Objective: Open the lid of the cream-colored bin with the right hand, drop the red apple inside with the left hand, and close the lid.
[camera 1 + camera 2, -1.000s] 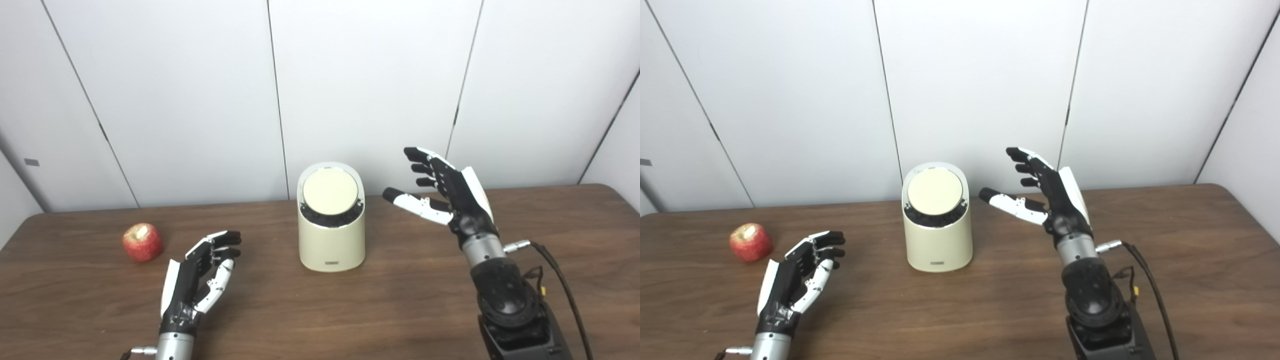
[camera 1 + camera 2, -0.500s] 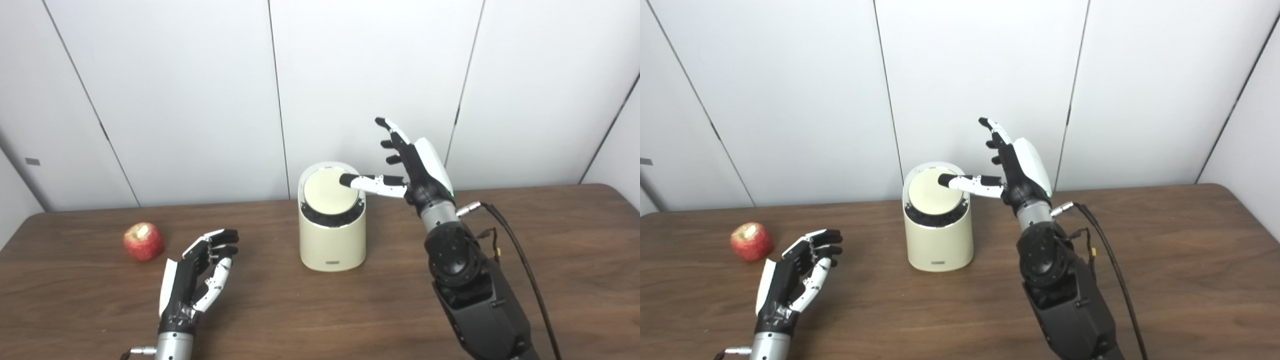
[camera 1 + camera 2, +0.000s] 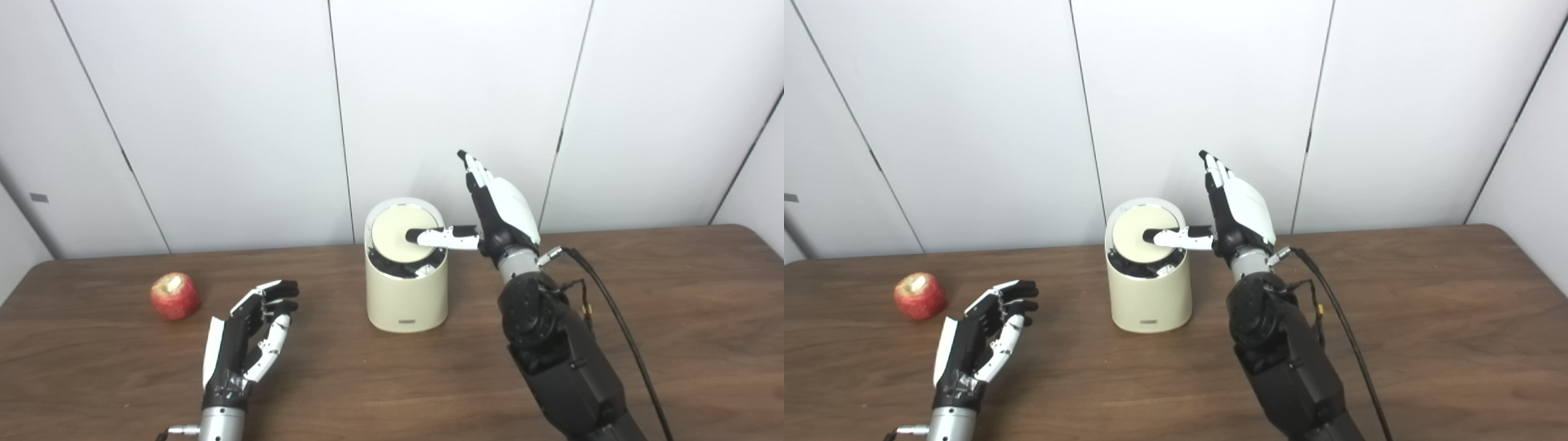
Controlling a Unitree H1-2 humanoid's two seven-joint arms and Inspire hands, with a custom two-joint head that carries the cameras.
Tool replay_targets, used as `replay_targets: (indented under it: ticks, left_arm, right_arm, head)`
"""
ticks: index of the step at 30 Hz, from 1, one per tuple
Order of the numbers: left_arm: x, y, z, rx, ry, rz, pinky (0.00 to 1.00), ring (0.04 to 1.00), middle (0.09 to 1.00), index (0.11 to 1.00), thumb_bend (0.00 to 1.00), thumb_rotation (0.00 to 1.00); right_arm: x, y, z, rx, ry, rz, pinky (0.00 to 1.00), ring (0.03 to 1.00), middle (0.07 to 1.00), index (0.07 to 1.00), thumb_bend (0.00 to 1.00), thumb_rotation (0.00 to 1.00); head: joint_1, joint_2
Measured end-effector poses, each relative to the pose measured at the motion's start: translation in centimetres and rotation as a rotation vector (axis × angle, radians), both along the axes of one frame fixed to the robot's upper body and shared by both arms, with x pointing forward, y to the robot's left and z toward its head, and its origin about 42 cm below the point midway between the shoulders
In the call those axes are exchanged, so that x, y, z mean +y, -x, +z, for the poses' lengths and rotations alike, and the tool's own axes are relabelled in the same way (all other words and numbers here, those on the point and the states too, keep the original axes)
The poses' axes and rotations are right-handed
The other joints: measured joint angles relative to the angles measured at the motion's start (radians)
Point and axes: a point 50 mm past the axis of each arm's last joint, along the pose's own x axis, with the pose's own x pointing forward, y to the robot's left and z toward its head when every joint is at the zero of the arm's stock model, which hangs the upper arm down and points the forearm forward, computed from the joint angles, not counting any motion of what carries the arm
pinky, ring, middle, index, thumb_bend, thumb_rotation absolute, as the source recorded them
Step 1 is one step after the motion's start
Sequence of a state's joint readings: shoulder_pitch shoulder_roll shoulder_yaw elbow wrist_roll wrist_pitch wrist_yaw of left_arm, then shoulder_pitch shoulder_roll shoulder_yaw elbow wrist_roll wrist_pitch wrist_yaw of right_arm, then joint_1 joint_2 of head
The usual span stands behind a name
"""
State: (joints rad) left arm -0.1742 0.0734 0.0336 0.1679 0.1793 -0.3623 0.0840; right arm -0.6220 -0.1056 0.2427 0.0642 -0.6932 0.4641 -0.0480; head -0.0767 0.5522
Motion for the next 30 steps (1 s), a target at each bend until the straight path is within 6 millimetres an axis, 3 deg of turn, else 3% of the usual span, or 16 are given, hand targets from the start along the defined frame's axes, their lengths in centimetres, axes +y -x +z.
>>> replay_targets:
  ticks: [7,16,25,30]
  left_arm:
    - [-0.45,0.40,-0.03,0.015,-0.001,0.005,0.56,0.649,0.708,0.718,0.26,0.54]
    - [-0.52,0.41,-0.04,0.015,0.002,0.006,0.56,0.647,0.710,0.718,0.27,0.53]
    - [-0.70,0.53,-0.04,0.017,0.005,0.009,0.56,0.650,0.708,0.718,0.27,0.52]
    - [-0.72,0.55,-0.06,0.017,0.007,0.009,0.56,0.650,0.709,0.718,0.27,0.52]
  right_arm:
    - [0.18,-0.31,-1.01,0.030,0.030,-0.003,0.97,1.000,1.000,1.000,1.00,0.40]
    - [0.20,-0.30,-1.01,0.011,0.092,-0.004,0.95,1.000,1.000,1.000,1.00,0.42]
    - [0.29,-0.37,-0.88,-0.022,0.119,-0.021,0.94,1.000,1.000,1.000,0.98,0.32]
    - [0.45,-0.51,-0.94,-0.041,0.106,-0.015,0.95,1.000,1.000,1.000,0.96,0.33]
  head:
    - [0.003,0.005]
    - [0.006,0.005]
    - [0.009,0.008]
    - [0.006,0.006]
